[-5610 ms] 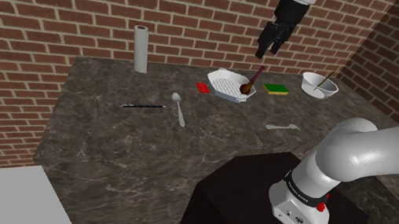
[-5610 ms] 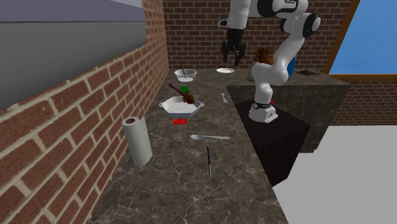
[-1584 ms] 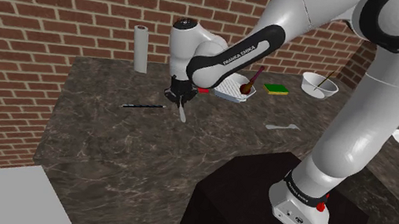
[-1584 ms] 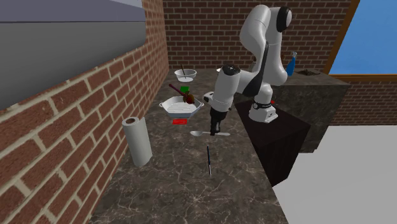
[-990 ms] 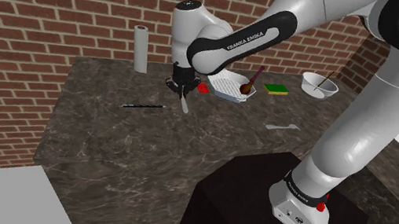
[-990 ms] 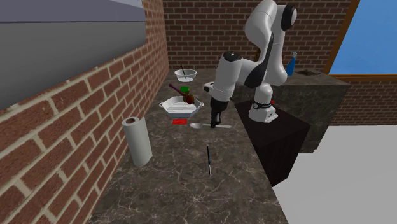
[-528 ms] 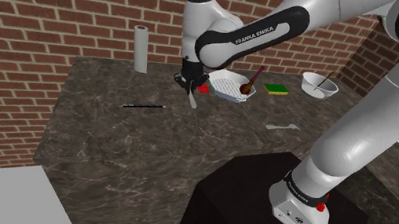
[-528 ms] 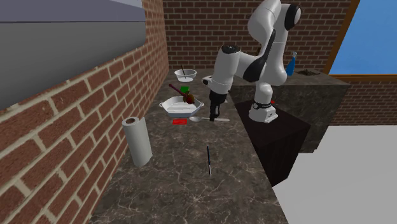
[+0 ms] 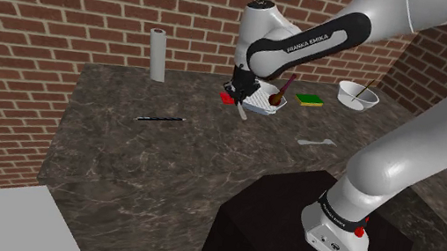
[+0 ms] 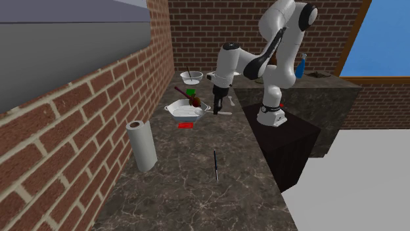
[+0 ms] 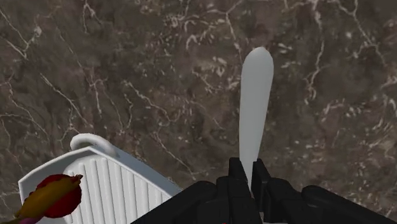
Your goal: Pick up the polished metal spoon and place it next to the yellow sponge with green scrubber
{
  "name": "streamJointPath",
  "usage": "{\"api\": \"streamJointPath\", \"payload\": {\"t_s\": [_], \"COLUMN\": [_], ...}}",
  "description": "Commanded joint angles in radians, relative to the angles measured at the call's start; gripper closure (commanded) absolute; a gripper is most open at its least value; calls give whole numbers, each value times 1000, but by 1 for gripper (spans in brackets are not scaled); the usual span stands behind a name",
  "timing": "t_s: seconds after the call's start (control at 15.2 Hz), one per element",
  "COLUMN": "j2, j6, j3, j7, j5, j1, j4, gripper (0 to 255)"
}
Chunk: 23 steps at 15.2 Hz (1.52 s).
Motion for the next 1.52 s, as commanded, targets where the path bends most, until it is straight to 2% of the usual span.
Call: {"api": "streamJointPath", "payload": {"t_s": [0.0,0.73,1.45], "j2": [-38,-163,-139], "j6": [18,91,155], "j3": [-38,-253,-478], "j7": [-64,-369,-673], "j5": [9,-12,-70], "j1": [-18,-129,-264], "j4": [-43,-190,-183], "gripper": [255,255,255]}}
